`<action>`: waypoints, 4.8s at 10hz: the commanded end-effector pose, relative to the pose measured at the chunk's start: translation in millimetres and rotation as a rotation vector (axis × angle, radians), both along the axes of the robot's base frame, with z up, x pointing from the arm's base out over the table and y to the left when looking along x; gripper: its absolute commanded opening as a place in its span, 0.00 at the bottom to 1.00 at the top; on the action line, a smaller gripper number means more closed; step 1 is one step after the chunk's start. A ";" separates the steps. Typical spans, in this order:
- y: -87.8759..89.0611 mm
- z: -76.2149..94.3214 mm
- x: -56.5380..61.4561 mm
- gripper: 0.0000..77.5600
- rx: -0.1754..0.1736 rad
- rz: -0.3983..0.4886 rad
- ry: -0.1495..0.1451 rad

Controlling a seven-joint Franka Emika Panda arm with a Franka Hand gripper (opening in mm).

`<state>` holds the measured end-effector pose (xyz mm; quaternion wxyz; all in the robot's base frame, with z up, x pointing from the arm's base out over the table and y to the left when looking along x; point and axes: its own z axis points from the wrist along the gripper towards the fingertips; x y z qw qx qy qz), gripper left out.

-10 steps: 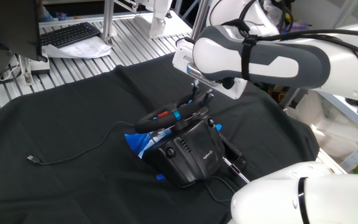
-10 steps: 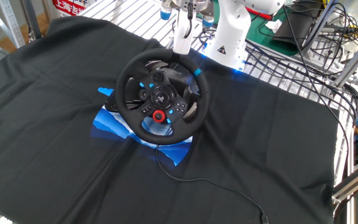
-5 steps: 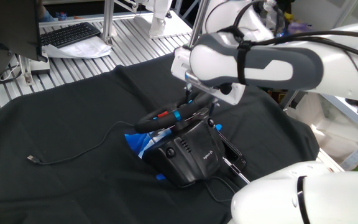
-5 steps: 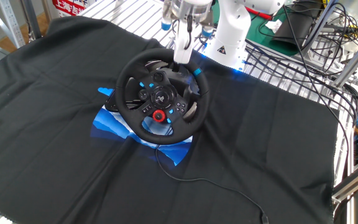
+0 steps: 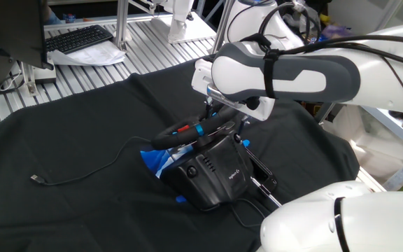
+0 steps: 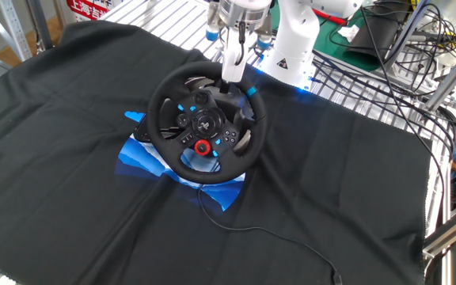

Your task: Rotate the steering wheel 90 degrees clockwise

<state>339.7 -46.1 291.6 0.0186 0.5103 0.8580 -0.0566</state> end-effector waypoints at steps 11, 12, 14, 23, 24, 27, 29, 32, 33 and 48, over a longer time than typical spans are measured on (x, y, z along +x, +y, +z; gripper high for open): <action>-2.3 7.3 -5.4 0.01 0.000 0.045 0.026; -2.3 7.3 -5.4 0.01 0.000 0.045 0.026; -2.3 7.3 -5.4 0.01 0.000 0.045 0.026; -2.3 7.3 -5.4 0.01 0.000 0.045 0.026; -2.3 7.3 -5.4 0.01 0.000 0.045 0.026; 0.5 8.8 2.1 0.01 -0.025 -0.135 -0.033; 0.5 8.8 2.1 0.01 -0.037 -0.153 -0.053; 0.5 8.8 2.1 0.01 -0.069 -0.167 -0.071; 0.5 8.8 2.1 0.01 -0.070 -0.167 -0.072; 0.2 7.1 1.2 0.01 -0.072 -0.042 -0.048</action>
